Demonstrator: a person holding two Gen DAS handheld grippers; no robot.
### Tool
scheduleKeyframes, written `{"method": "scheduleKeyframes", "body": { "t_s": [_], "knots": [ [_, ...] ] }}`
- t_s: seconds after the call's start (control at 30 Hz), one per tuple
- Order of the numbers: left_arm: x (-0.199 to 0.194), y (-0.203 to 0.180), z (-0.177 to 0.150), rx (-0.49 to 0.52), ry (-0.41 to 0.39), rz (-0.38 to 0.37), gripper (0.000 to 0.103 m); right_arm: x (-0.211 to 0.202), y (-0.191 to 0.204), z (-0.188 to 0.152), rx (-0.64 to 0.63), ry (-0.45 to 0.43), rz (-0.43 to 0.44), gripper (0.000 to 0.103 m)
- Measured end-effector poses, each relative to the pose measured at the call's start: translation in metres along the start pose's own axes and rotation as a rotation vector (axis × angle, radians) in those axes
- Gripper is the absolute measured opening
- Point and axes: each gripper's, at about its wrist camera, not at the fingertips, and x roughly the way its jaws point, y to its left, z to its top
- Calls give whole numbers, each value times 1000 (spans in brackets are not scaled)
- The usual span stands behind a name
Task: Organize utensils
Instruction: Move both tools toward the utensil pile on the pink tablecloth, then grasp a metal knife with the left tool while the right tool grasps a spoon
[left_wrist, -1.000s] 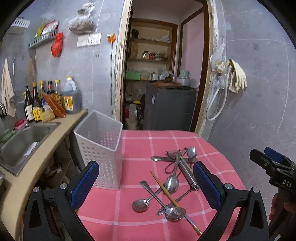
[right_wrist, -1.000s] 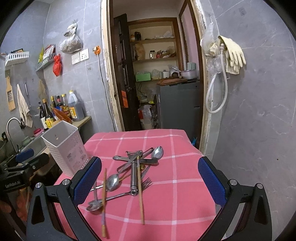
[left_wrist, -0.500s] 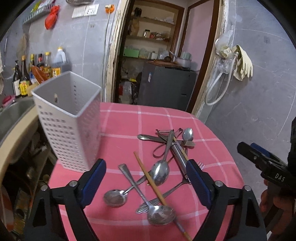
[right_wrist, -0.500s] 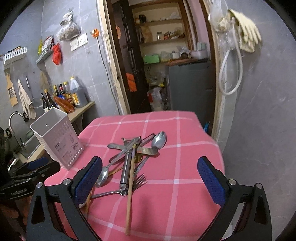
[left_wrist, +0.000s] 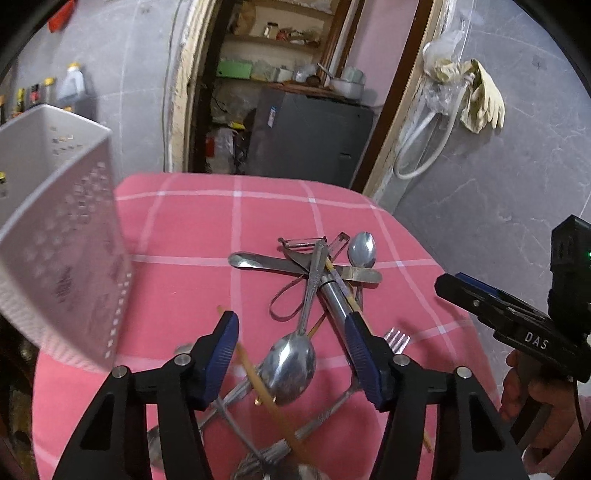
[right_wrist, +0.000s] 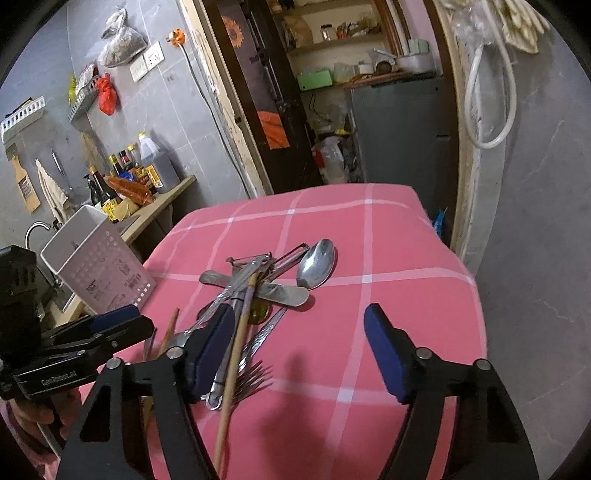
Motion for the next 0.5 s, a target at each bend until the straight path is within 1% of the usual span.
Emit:
{"method": "scheduleKeyframes", "body": {
  "t_s": [0.1,0.13,0.37,0.4,0.43,0.5],
  "knots": [
    [18,0,6,6,40,-20,53,18,-8,6,11,37,25,57],
    [26,0,8,10,61,-28,51,26,-11,9,15,54,34,54],
    [59,-2,20,18,164,-57,36,75,-19,32,0,143,98,42],
    [62,-2,21,17,176,-64,34,79,-21,34,1,151,106,38],
    [66,-3,23,17,196,-73,27,87,-22,37,1,163,116,34],
    [75,-3,28,10,231,-99,20,101,-24,43,4,185,130,33]
  ]
}}
